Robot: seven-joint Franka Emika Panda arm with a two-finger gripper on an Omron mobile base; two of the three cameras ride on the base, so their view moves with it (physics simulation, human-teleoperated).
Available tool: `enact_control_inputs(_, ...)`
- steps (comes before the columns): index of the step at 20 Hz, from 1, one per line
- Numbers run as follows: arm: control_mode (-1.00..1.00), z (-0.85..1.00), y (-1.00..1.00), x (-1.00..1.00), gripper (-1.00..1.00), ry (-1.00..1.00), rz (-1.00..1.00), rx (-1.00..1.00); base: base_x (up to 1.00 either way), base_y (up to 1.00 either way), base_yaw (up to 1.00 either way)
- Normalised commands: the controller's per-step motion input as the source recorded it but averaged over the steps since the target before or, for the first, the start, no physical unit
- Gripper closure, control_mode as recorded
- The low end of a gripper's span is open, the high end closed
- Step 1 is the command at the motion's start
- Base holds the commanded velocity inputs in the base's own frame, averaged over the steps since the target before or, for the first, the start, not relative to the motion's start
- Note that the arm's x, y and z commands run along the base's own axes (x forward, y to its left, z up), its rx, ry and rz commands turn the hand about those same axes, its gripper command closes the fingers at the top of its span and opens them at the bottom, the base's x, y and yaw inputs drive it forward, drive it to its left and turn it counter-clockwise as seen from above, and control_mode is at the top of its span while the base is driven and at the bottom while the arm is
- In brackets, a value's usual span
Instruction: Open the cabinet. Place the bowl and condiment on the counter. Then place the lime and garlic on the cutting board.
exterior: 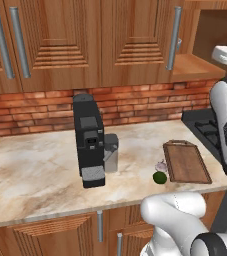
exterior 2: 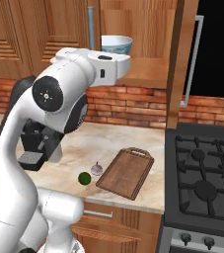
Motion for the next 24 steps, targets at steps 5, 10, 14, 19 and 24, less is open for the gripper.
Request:
enact_control_inputs(5, -1.00, 0.11, 0.53, -0.17, -1.00, -0.01, 0.00, -0.13, 0.00, 0.00, 0.00)
enact_control_inputs(10, -1.00, 0.07, 0.44, -0.17, -1.00, 0.02, -0.01, -0.08, 0.00, 0.00, 0.00)
enact_control_inputs(14, -1.00, -0.02, 0.44, -0.10, -1.00, 0.01, -0.02, 0.00, 0.00, 0.00, 0.00)
enact_control_inputs(19, -1.00, -0.17, 0.34, 0.00, -1.00, 0.02, 0.00, 0.06, 0.00, 0.00, 0.00)
enact_control_inputs(24, -1.00, -0.23, 0.22, 0.02, -1.00, 0.00, 0.00, 0.09, 0.00, 0.00, 0.00)
